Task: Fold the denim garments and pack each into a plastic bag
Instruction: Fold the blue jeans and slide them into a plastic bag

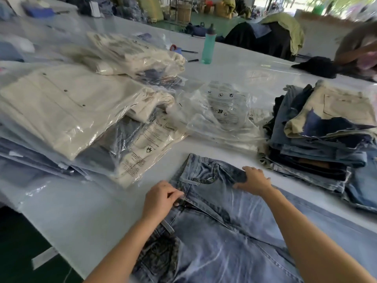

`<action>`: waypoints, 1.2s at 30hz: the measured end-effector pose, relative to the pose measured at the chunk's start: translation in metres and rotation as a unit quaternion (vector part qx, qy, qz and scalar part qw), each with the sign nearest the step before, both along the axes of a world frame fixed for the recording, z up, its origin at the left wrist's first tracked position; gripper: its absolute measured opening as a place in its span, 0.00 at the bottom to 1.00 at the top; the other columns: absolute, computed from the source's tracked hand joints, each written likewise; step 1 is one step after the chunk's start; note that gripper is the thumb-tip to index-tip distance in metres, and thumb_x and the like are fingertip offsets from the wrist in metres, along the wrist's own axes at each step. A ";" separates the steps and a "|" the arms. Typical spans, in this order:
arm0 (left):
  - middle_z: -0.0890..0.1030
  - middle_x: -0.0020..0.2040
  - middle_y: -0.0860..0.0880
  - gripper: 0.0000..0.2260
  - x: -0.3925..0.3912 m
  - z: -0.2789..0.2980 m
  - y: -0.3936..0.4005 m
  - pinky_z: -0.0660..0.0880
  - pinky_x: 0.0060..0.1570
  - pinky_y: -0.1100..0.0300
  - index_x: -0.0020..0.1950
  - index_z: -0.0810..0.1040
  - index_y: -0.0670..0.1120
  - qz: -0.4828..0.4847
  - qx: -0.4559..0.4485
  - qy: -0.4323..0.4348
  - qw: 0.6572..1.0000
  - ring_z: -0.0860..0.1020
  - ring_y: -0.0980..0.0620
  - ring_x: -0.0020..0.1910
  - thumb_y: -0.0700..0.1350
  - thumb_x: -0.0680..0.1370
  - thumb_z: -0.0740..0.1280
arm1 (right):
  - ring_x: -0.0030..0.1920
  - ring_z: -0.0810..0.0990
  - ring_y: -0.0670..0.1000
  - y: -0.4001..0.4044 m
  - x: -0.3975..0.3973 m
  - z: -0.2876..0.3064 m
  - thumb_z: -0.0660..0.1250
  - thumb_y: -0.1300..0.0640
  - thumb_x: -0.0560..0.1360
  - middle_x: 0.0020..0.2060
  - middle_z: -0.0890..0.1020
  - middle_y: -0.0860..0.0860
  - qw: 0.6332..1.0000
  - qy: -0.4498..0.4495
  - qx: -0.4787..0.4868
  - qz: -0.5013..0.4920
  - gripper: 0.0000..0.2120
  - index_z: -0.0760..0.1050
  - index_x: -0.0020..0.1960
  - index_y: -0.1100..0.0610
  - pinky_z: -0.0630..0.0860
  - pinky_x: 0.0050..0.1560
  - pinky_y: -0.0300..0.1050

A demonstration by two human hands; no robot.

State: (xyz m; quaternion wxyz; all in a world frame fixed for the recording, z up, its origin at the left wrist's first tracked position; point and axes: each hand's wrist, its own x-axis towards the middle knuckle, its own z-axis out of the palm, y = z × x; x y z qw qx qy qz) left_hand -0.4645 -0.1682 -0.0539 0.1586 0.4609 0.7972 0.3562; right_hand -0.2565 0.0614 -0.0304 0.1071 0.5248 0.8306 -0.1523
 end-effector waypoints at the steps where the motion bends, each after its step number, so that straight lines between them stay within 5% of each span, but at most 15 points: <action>1: 0.76 0.45 0.53 0.09 -0.003 -0.001 0.004 0.75 0.49 0.54 0.45 0.84 0.49 0.026 -0.037 0.010 0.999 0.76 0.52 0.48 0.53 0.72 0.73 | 0.59 0.72 0.57 0.002 0.000 0.003 0.73 0.43 0.69 0.56 0.76 0.54 1.000 0.015 -0.004 0.015 0.25 0.71 0.60 0.55 0.71 0.55 0.52; 5: 0.74 0.55 0.48 0.27 -0.011 -0.005 0.013 0.71 0.49 0.61 0.57 0.72 0.44 0.048 -0.155 0.056 0.985 0.73 0.51 0.53 0.61 0.68 0.72 | 0.43 0.78 0.55 -0.012 0.001 0.041 0.71 0.53 0.71 0.37 0.76 0.49 0.995 0.054 0.045 0.063 0.10 0.69 0.39 0.48 0.66 0.33 0.42; 8: 0.76 0.51 0.50 0.28 -0.015 -0.004 0.014 0.67 0.41 0.64 0.57 0.71 0.44 0.022 -0.168 0.020 0.985 0.74 0.53 0.47 0.60 0.67 0.73 | 0.41 0.77 0.56 -0.048 0.005 0.079 0.65 0.58 0.72 0.42 0.75 0.48 0.970 0.034 0.186 0.152 0.03 0.71 0.43 0.52 0.64 0.31 0.42; 11: 0.78 0.43 0.49 0.24 -0.021 -0.001 0.011 0.70 0.37 0.58 0.50 0.74 0.43 0.016 -0.161 -0.016 0.987 0.78 0.48 0.44 0.60 0.67 0.74 | 0.28 0.75 0.56 -0.115 0.017 0.112 0.66 0.61 0.68 0.35 0.76 0.51 0.895 0.132 0.331 0.267 0.06 0.71 0.43 0.53 0.64 0.21 0.43; 14: 0.81 0.43 0.43 0.16 -0.034 0.000 0.008 0.74 0.46 0.54 0.47 0.77 0.38 -0.032 -0.138 -0.066 0.988 0.77 0.49 0.45 0.52 0.72 0.66 | 0.26 0.75 0.49 -0.203 0.029 0.099 0.61 0.53 0.69 0.32 0.76 0.47 0.855 0.229 0.312 0.344 0.03 0.73 0.42 0.48 0.67 0.22 0.41; 17: 0.81 0.42 0.46 0.09 -0.047 0.003 0.003 0.70 0.40 0.65 0.46 0.80 0.42 -0.048 -0.123 -0.156 0.979 0.77 0.51 0.44 0.38 0.79 0.60 | 0.27 0.76 0.35 -0.280 0.029 0.052 0.56 0.43 0.76 0.37 0.81 0.35 0.910 0.164 0.198 0.327 0.13 0.78 0.51 0.37 0.70 0.26 0.29; 20: 0.81 0.43 0.52 0.07 -0.057 0.005 -0.004 0.69 0.39 0.69 0.47 0.80 0.48 -0.078 -0.139 -0.165 0.973 0.78 0.54 0.43 0.40 0.79 0.64 | 0.22 0.71 0.30 -0.308 0.018 0.028 0.71 0.30 0.56 0.27 0.75 0.30 0.935 0.151 0.178 0.265 0.13 0.77 0.38 0.30 0.64 0.21 0.25; 25: 0.80 0.43 0.55 0.07 -0.063 0.010 -0.018 0.70 0.40 0.67 0.54 0.81 0.48 -0.063 -0.183 -0.111 0.975 0.77 0.55 0.44 0.44 0.76 0.69 | 0.26 0.76 0.47 -0.304 0.006 0.014 0.74 0.46 0.48 0.31 0.78 0.45 0.931 0.154 0.201 0.263 0.21 0.82 0.41 0.46 0.65 0.18 0.31; 28: 0.78 0.42 0.58 0.08 -0.060 0.013 -0.028 0.68 0.37 0.70 0.53 0.81 0.49 -0.039 -0.169 -0.114 0.978 0.76 0.59 0.42 0.47 0.75 0.71 | 0.27 0.76 0.48 -0.301 -0.007 0.019 0.72 0.48 0.48 0.32 0.79 0.46 0.917 0.164 0.198 0.304 0.30 0.84 0.51 0.47 0.68 0.21 0.33; 33: 0.80 0.44 0.50 0.05 -0.062 0.017 -0.044 0.71 0.44 0.63 0.50 0.80 0.48 -0.037 -0.172 -0.121 0.977 0.77 0.53 0.44 0.47 0.76 0.68 | 0.25 0.72 0.48 -0.295 -0.005 0.027 0.59 0.54 0.64 0.30 0.75 0.48 0.875 0.218 0.215 0.376 0.15 0.83 0.42 0.47 0.57 0.18 0.40; 36: 0.73 0.37 0.47 0.07 -0.061 0.021 -0.055 0.68 0.33 0.61 0.44 0.73 0.46 -0.007 -0.204 -0.110 0.973 0.70 0.51 0.33 0.48 0.80 0.62 | 0.27 0.73 0.48 -0.295 0.001 0.019 0.59 0.57 0.67 0.31 0.75 0.48 0.860 0.234 0.217 0.397 0.14 0.83 0.43 0.49 0.63 0.18 0.40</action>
